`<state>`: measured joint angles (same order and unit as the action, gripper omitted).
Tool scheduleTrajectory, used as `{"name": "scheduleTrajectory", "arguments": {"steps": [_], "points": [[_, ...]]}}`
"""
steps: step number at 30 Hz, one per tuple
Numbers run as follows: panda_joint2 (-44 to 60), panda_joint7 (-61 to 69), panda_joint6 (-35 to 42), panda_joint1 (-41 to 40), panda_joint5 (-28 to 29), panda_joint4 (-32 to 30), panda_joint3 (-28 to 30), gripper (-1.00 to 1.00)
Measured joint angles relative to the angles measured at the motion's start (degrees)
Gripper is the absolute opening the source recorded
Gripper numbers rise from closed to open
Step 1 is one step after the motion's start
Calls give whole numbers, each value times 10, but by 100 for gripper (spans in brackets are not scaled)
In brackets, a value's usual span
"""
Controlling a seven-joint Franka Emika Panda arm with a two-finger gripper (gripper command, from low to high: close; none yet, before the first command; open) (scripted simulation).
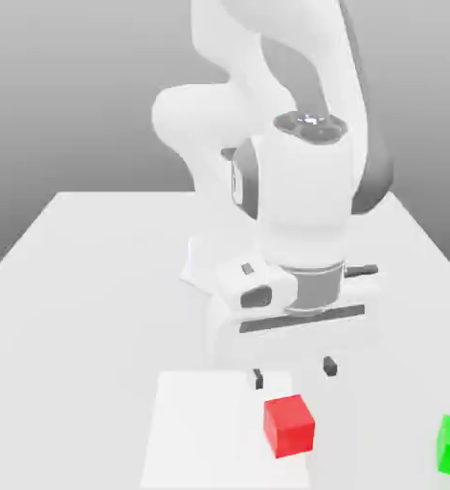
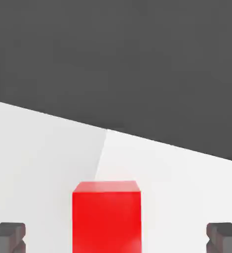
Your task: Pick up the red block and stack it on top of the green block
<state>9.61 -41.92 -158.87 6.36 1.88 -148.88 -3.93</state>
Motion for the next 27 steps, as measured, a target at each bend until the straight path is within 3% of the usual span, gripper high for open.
{"name": "scheduleTrajectory", "arguments": {"steps": [3, 4, 11, 17, 27], "points": [[62, -8, -51, 6, 11, 8, 8, 0], [81, -10, -67, 8, 14, 10, 11, -100], [85, -12, -70, 8, 17, 11, 11, -100], [-14, -2, 21, 4, -2, 2, -5, -100], [48, -123, 135, 127, 33, 173, -78, -100]]}}
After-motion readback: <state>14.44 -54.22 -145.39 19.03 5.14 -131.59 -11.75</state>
